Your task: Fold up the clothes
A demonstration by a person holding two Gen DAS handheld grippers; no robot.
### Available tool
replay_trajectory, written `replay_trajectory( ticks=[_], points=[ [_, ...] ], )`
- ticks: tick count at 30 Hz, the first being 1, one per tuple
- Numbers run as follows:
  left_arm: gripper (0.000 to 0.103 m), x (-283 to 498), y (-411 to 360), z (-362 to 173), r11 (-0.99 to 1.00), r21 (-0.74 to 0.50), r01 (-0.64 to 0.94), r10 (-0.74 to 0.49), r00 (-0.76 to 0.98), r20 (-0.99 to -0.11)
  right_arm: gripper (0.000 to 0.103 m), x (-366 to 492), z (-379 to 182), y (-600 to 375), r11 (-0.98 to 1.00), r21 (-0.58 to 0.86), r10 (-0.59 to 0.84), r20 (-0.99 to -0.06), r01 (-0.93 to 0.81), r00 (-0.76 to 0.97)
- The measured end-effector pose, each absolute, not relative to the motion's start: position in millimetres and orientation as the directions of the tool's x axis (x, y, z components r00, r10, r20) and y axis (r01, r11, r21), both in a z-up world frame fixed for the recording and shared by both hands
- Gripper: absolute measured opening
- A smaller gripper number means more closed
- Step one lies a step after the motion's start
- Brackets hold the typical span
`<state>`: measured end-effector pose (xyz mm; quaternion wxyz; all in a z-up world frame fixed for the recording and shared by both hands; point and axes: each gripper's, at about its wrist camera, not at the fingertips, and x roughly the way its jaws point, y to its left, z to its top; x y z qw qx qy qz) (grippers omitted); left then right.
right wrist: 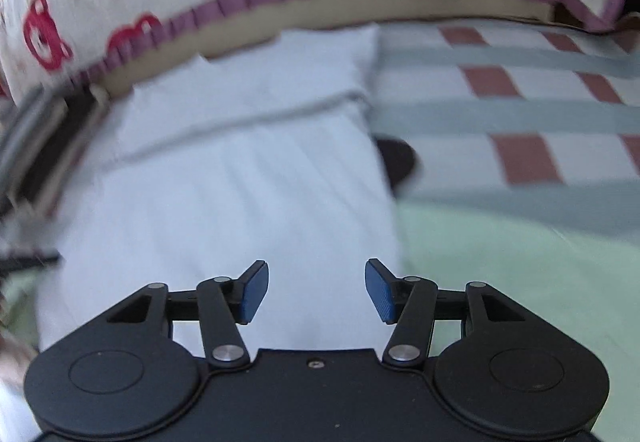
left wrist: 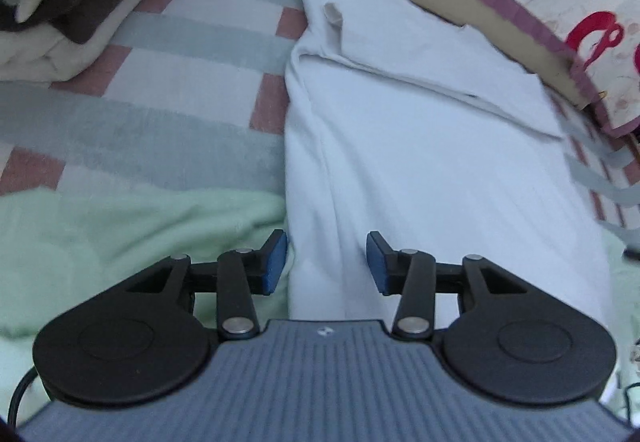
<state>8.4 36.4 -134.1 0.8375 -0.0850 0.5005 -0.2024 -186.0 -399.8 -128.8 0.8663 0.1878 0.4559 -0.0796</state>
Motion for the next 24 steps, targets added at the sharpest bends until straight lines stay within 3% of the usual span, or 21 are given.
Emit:
replay_trajectory(
  ticks=[5, 12, 17, 18, 19, 20, 21, 22, 24],
  points=[
    [0.048, 1, 34, -128, 0.857, -0.463, 0.226, -0.513, 0.293, -0.807, 0.06, -197, -152, -420, 0.857, 0.289, 0.032, -0.857, 0.428, 0.514],
    [0.05, -17, 12, -132, 0.928, -0.247, 0.277, -0.332, 0.323, -0.886, 0.063, -203, -177, -418, 0.878, 0.267, 0.07, -0.893, 0.398, 0.445],
    [0.056, -17, 22, -134, 0.938, -0.234, 0.257, -0.312, 0.325, -0.893, 0.066, -215, -190, -425, 0.842, 0.366, 0.154, -0.867, 0.396, 0.474],
    [0.056, -17, 21, -135, 0.937, -0.234, 0.258, -0.311, 0.315, -0.897, 0.056, -215, -190, -425, 0.842, 0.398, 0.19, -0.851, 0.365, 0.49],
    [0.056, -17, 20, -137, 0.936, -0.235, 0.262, -0.312, 0.305, -0.9, 0.033, -215, -190, -423, 0.844, 0.43, 0.23, -0.83, 0.32, 0.507],
    [0.048, -18, 17, -138, 0.935, -0.231, 0.271, -0.311, 0.304, -0.9, 0.019, -215, -187, -419, 0.85, 0.45, 0.256, -0.808, 0.275, 0.531],
    [0.034, -20, 13, -136, 0.929, -0.225, 0.292, -0.316, 0.316, -0.895, 0.01, -216, -183, -415, 0.855, 0.464, 0.274, -0.784, 0.231, 0.557],
    [0.003, -24, 10, -133, 0.921, -0.222, 0.321, -0.33, 0.336, -0.882, 0.009, -217, -177, -410, 0.865, 0.471, 0.291, -0.751, 0.172, 0.593],
    [0.003, -31, 3, -124, 0.909, -0.191, 0.371, -0.34, 0.394, -0.854, 0.008, -216, -166, -401, 0.877, 0.474, 0.314, -0.692, 0.081, 0.65]
  ],
)
